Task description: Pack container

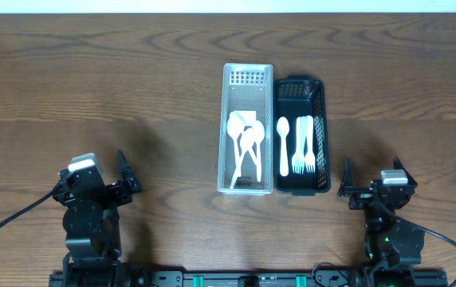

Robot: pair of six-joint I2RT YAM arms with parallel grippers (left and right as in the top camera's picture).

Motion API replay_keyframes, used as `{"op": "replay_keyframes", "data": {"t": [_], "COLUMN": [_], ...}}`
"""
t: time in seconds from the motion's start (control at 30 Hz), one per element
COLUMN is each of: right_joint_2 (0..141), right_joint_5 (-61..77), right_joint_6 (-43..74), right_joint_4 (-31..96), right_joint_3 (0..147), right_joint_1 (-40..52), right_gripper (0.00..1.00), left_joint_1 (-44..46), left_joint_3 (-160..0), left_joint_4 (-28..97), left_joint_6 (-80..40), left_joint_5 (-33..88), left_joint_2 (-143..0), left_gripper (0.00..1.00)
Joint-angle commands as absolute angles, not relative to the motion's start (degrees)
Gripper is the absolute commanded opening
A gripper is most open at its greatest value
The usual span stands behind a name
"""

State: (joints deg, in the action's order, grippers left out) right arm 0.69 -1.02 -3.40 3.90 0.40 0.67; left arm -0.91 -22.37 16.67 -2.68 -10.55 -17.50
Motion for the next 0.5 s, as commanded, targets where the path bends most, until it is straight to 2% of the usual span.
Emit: {"op": "replay_keyframes", "data": {"t": [0.0, 0.23, 0.47], "right_joint_2": [0.49, 0.49, 0.49], "right_joint_5": [-0.54, -0.54, -0.54], "right_joint_6": [-2.66, -2.63, -2.63], "right_joint_4": [4.23, 4.23, 4.23], "right_joint_3": [0.32, 0.32, 0.32], "right_joint_1": [1.15, 1.15, 1.15], "right_gripper": [0.99, 0.99, 0.99], "left_joint_1": [-0.80, -0.91, -0.91], "left_joint_3": [-22.59, -22.59, -22.31], "left_joint_4": [16.64, 18.44, 27.18], "left_joint_6": [-1.74, 0.36, 2.48], "left_joint_5": [-11.03, -12.40, 1.02], "left_joint_2": [-17.17, -12.64, -0.12], "left_gripper": [0.98, 0.98, 0.98]}}
